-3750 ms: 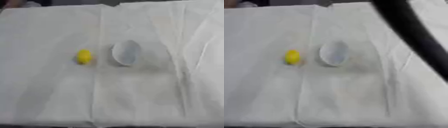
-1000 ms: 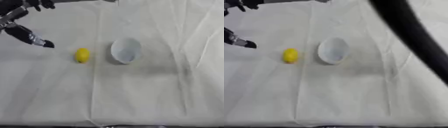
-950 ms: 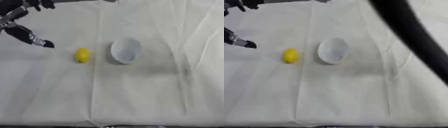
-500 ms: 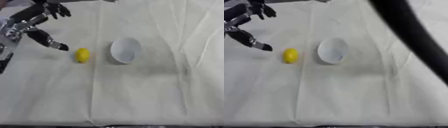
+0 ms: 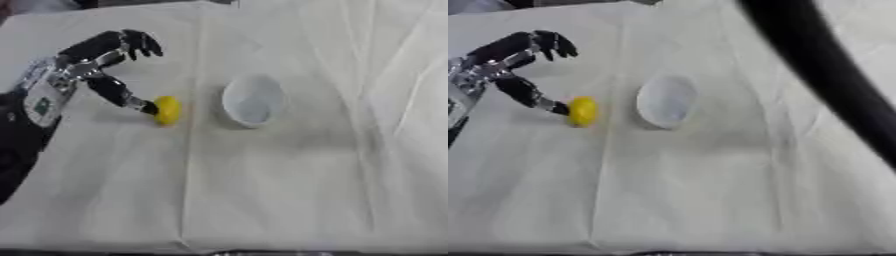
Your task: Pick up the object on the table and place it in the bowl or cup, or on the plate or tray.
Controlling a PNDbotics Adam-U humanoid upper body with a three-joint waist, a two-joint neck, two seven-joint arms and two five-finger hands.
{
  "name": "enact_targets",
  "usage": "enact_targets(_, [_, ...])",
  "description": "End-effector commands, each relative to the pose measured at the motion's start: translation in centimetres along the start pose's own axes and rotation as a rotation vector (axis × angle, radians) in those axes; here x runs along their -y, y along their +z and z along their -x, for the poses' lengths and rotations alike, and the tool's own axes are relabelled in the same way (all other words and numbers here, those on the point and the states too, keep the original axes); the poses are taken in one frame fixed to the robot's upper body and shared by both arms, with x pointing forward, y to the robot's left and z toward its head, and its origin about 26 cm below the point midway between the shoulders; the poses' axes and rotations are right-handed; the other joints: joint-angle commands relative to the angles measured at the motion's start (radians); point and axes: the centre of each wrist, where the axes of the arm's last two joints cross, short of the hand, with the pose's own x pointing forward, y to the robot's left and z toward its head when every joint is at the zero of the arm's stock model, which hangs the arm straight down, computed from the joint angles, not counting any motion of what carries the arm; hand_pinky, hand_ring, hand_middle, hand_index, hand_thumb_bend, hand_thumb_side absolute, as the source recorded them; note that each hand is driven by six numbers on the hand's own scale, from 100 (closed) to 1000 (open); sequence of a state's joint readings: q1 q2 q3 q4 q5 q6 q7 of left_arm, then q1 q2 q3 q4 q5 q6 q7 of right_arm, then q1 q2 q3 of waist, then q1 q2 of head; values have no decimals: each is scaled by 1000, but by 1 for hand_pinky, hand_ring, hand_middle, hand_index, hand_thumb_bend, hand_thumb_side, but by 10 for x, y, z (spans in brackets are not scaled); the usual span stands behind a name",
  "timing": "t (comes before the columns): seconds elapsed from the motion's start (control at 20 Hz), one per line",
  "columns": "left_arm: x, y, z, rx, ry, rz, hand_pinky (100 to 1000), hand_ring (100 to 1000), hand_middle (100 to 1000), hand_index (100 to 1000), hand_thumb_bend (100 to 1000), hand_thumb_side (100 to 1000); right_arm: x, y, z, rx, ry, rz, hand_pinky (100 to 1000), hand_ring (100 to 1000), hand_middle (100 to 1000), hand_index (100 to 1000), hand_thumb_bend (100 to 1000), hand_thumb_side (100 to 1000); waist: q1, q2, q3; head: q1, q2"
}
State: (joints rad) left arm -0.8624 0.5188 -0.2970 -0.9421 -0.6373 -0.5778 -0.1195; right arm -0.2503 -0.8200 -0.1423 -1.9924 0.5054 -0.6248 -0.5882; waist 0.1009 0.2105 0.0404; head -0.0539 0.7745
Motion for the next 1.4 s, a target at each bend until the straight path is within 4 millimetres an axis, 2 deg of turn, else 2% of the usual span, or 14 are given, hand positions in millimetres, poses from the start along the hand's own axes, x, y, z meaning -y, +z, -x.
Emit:
enact_targets(0.05, [-2,2,3,-1,-14,2,573,719,765,809,808,638,5,-5,1,35,-3,22,657,772,817,804,100,1000,-3,-19,5,-8,-5])
enact_targets(0.45, [24,0,-1,-12,38,20,570,718,766,809,797,641,5,-4,1,30,-5,21,656,772,818,804,100,1000,-6,-17,8,-14,-5])
enact_targets(1.0, [45,-7,-6,-31,69,14,565,710,763,805,783,638,3,-4,0,24,-7,21,652,772,820,805,100,1000,-8,-8,4,-22,-5])
enact_targets(1.05, [48,-8,-5,-35,72,14,565,710,764,806,740,701,3,-4,0,23,-7,21,653,772,820,805,100,1000,-8,-8,4,-22,-5])
enact_targets(1.1, [49,-7,-5,-36,72,15,565,708,762,805,781,636,3,-3,0,23,-7,21,652,772,821,806,100,1000,-8,-7,3,-22,-5])
enact_targets(1.4, [56,-4,-4,-34,30,-15,544,676,734,794,747,618,3,-3,0,23,-8,25,649,770,819,805,100,1000,-10,-4,-1,-21,-5])
